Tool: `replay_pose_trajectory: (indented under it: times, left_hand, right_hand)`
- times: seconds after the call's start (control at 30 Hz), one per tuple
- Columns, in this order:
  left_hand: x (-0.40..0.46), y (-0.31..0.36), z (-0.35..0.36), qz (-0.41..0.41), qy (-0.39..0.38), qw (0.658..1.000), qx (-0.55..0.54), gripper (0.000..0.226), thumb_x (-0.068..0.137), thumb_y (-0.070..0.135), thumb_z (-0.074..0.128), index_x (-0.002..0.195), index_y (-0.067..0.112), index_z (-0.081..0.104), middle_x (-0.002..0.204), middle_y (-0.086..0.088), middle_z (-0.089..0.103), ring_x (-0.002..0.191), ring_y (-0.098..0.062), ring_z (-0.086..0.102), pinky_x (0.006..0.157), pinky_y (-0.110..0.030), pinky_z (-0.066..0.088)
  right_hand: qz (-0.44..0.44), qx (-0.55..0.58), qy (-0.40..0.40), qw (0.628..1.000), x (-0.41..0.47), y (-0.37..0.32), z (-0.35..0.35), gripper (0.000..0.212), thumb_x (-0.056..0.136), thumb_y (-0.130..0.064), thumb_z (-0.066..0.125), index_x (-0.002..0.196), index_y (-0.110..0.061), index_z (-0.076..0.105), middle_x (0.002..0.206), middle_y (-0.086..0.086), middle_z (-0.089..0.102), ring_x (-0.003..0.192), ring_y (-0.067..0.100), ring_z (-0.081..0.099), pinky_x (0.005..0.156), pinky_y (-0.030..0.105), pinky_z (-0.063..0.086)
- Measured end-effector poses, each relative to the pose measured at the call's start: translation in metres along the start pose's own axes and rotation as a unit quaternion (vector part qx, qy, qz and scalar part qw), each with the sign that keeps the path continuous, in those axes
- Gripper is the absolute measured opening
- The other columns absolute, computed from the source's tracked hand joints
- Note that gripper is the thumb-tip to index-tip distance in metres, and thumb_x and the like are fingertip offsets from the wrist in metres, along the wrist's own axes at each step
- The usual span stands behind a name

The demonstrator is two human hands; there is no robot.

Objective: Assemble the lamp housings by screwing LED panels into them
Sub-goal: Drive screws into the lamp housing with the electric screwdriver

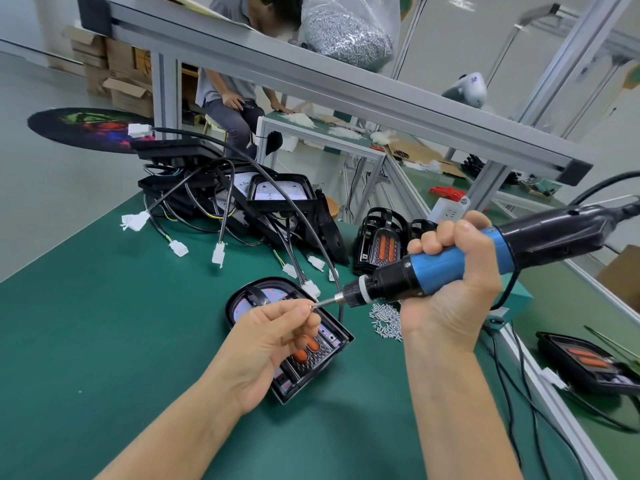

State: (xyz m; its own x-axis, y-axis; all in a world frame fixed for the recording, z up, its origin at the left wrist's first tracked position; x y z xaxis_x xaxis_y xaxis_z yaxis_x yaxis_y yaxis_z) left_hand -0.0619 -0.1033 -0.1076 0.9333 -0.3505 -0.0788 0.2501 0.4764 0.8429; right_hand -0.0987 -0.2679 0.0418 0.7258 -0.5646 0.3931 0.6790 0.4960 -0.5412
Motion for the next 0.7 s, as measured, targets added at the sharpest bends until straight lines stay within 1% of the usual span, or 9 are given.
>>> replay_pose_trajectory:
  times: [0.07, 0.2, 0.33, 0.43, 0.5, 0.53, 0.57, 0.63, 0.7]
  left_hand:
    - [-0.001, -0.001, 0.0, 0.004, 0.014, 1.0, -0.004, 0.011, 0.073, 0.019, 0.065, 0.072, 0.011, 0.074, 0.071, -0.008, 0.066, 0.065, -0.023, 0.058, 0.063, -0.028, 0.046]
    - [-0.001, 0.001, 0.001, 0.027, 0.042, 0.999, -0.014, 0.012, 0.071, 0.02, 0.065, 0.068, 0.015, 0.076, 0.069, -0.005, 0.068, 0.058, -0.014, 0.059, 0.066, -0.032, 0.044]
    - [0.0, 0.008, -0.001, 0.052, 0.052, 0.997, 0.015, 0.014, 0.077, 0.017, 0.064, 0.07, 0.011, 0.075, 0.069, -0.005, 0.068, 0.056, -0.014, 0.06, 0.056, -0.028, 0.048]
    - [0.0, 0.011, -0.011, 0.063, 0.082, 0.994, 0.031, 0.013, 0.084, 0.006, 0.062, 0.075, 0.005, 0.072, 0.068, -0.008, 0.069, 0.054, -0.016, 0.062, 0.051, -0.022, 0.052]
    - [-0.001, 0.011, -0.015, 0.063, 0.097, 0.993, 0.034, 0.02, 0.085, 0.003, 0.061, 0.07, 0.007, 0.073, 0.066, -0.008, 0.068, 0.053, -0.018, 0.063, 0.05, -0.021, 0.052]
    - [-0.001, 0.009, -0.016, 0.061, 0.103, 0.992, 0.029, 0.024, 0.086, 0.002, 0.06, 0.067, 0.008, 0.073, 0.065, -0.008, 0.068, 0.052, -0.017, 0.063, 0.049, -0.02, 0.051]
    - [-0.001, 0.007, -0.017, 0.058, 0.108, 0.992, 0.019, 0.026, 0.086, 0.001, 0.059, 0.066, 0.009, 0.072, 0.064, -0.008, 0.067, 0.051, -0.015, 0.063, 0.048, -0.019, 0.051]
    - [0.0, 0.006, -0.017, 0.056, 0.11, 0.992, 0.006, 0.019, 0.087, 0.001, 0.059, 0.073, 0.005, 0.072, 0.066, -0.007, 0.068, 0.053, -0.012, 0.063, 0.05, -0.018, 0.051]
    - [0.003, 0.01, -0.016, 0.064, 0.099, 0.993, 0.012, 0.014, 0.086, 0.004, 0.06, 0.079, 0.004, 0.071, 0.068, -0.006, 0.07, 0.057, -0.01, 0.062, 0.052, -0.018, 0.051]
  right_hand:
    - [-0.009, -0.006, -0.005, 1.0, -0.002, 0.0, 0.001, 0.02, 0.072, -0.005, 0.053, 0.088, -0.016, 0.05, 0.057, -0.005, 0.046, 0.048, 0.009, 0.046, 0.053, 0.021, 0.043]
    - [-0.028, -0.004, 0.003, 1.0, -0.005, -0.001, 0.001, 0.021, 0.072, -0.005, 0.053, 0.09, -0.015, 0.049, 0.056, -0.005, 0.047, 0.048, 0.009, 0.045, 0.053, 0.021, 0.043]
    - [-0.032, -0.006, 0.012, 0.999, -0.006, 0.002, -0.003, 0.024, 0.072, -0.006, 0.052, 0.094, -0.016, 0.049, 0.057, -0.006, 0.048, 0.051, 0.01, 0.047, 0.056, 0.023, 0.045]
    - [0.005, -0.063, -0.01, 0.998, -0.003, 0.006, -0.003, 0.032, 0.071, -0.006, 0.057, 0.101, -0.016, 0.052, 0.066, -0.003, 0.055, 0.061, 0.013, 0.054, 0.064, 0.023, 0.048]
    - [0.061, -0.107, -0.031, 0.992, 0.0, 0.015, -0.003, 0.037, 0.07, -0.001, 0.064, 0.101, -0.018, 0.056, 0.072, -0.001, 0.057, 0.066, 0.014, 0.058, 0.068, 0.025, 0.049]
    - [0.082, -0.109, -0.034, 0.99, 0.001, 0.018, -0.004, 0.038, 0.07, 0.002, 0.065, 0.101, -0.018, 0.057, 0.071, -0.002, 0.056, 0.064, 0.013, 0.058, 0.068, 0.025, 0.049]
    - [0.09, -0.1, -0.026, 0.991, 0.001, 0.02, -0.005, 0.037, 0.071, 0.005, 0.064, 0.1, -0.017, 0.057, 0.069, -0.003, 0.056, 0.062, 0.012, 0.057, 0.067, 0.025, 0.049]
    - [0.077, -0.07, 0.015, 0.994, 0.002, 0.02, -0.012, 0.032, 0.079, 0.008, 0.057, 0.099, -0.017, 0.057, 0.065, -0.004, 0.056, 0.057, 0.01, 0.055, 0.061, 0.023, 0.049]
    - [0.065, -0.03, 0.041, 0.997, 0.001, 0.02, -0.017, 0.029, 0.083, 0.008, 0.053, 0.096, -0.017, 0.056, 0.064, -0.004, 0.056, 0.055, 0.009, 0.054, 0.06, 0.021, 0.05]
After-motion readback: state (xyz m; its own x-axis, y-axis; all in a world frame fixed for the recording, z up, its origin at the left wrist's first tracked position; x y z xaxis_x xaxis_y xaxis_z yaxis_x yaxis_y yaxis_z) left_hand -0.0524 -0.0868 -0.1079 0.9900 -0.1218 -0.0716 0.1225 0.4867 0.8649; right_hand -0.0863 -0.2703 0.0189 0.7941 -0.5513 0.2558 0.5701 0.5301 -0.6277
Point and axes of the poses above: each hand's wrist, its own x-axis towards the middle knuckle, its own z-axis out of the palm, y = z × x, the point moved 9 cm from there along x, towards the middle knuckle
